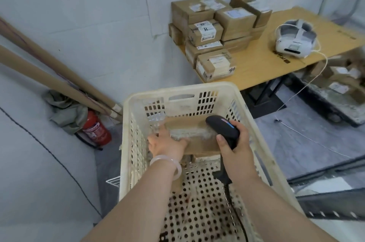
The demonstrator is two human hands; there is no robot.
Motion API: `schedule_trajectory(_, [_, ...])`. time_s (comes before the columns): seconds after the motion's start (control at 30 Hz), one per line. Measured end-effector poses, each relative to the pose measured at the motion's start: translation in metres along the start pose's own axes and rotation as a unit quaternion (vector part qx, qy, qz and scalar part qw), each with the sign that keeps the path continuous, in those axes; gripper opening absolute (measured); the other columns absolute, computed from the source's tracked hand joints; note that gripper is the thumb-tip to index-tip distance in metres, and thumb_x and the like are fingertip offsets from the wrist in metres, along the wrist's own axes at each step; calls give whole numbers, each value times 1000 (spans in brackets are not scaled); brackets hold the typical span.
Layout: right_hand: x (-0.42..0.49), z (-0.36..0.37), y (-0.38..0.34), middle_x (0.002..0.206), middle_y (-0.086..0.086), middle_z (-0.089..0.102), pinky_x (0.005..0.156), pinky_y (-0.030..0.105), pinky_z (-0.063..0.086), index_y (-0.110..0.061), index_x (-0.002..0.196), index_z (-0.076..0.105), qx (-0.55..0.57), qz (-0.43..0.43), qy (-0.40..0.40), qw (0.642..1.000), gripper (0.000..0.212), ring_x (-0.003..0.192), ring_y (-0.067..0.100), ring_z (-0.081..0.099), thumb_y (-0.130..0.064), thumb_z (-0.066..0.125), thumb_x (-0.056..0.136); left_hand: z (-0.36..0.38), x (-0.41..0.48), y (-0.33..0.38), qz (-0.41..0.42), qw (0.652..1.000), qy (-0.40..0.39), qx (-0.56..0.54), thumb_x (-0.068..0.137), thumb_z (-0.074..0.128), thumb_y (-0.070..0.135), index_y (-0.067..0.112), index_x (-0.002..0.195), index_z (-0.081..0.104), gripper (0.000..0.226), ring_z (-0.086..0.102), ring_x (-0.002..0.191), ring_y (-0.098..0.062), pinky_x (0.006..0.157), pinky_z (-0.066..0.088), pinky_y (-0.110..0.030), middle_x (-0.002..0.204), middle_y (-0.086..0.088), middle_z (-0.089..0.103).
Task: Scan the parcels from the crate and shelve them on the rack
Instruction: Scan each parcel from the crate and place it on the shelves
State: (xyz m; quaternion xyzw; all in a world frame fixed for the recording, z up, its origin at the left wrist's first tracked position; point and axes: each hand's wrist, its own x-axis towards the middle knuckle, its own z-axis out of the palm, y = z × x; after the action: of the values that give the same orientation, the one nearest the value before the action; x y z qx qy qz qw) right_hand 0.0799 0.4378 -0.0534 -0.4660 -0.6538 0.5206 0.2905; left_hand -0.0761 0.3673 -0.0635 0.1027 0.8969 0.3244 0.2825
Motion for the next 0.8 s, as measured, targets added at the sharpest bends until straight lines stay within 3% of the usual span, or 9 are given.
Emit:
schedule_trajectory(0.07, [-22, -14, -10, 109, -41, 51, 68, 9, 42, -57, 122, 39, 12, 2, 22, 1000, 42, 94, -18, 53, -36, 62, 94, -8, -24, 3, 5, 999, -5, -37, 74, 82, 46, 30, 153, 26, 98, 37, 137, -38, 113, 36, -56, 149, -9, 30])
schedule_trajectory(0.2, [-62, -45, -22, 109, -26, 59, 70, 20, 43, -66, 108, 40, 64, 30, 92, 993, 39, 90, -7, 61, -37, 62, 94, -20, -72, -1, 3, 982, -40, -187, 73, 78, 59, 25, 150, 31, 96, 44, 135, -32, 112, 35, -50, 151, -6, 42])
schedule_trajectory(0.33, [-97, -78, -28, 106, -24, 60, 79, 35, 50, -67, 107, 41, 67, 35, 115, 991, 39, 95, 10, 65, -37, 62, 94, -24, -110, 5, -31, 970, -24, -240, 80, 63, 70, 23, 132, 47, 72, 56, 110, -29, 97, 42, -44, 131, -4, 57])
schedule_trajectory(0.43, [-122, -101, -33, 105, -24, 60, 69, 31, 47, -72, 101, 39, 63, 32, 115, 991, 40, 91, 9, 64, -39, 61, 94, -26, -139, 8, -3, 971, -28, -237, 85, 63, 59, 34, 118, 48, 43, 55, 95, -24, 85, 40, -38, 127, -5, 58])
schedule_trajectory(0.57, [-153, -131, -40, 101, -27, 64, 64, 22, 48, -74, 96, 39, 82, 22, 129, 988, 44, 84, 2, 66, -35, 60, 95, -27, -177, 6, 46, 969, -45, -239, 85, 59, 59, 42, 129, 54, 48, 58, 104, -27, 96, 46, -46, 131, -6, 54])
schedule_trajectory(0.67, [-178, -151, -38, 114, -19, 62, 83, 36, 53, -69, 104, 42, 106, 18, 136, 985, 42, 95, 11, 68, -33, 61, 96, -28, -212, 3, 77, 964, -22, -252, 88, 63, 57, 35, 115, 59, 34, 55, 88, -15, 84, 39, -37, 127, -2, 55])
schedule_trajectory(0.8, [-213, -174, -36, 120, -7, 65, 93, 51, 54, -60, 115, 44, 132, 21, 144, 980, 40, 101, 17, 70, -32, 63, 95, -27, -254, -3, 114, 951, -9, -288, 89, 68, 35, 38, 114, 57, 27, 50, 88, -8, 86, 38, -36, 136, -1, 50])
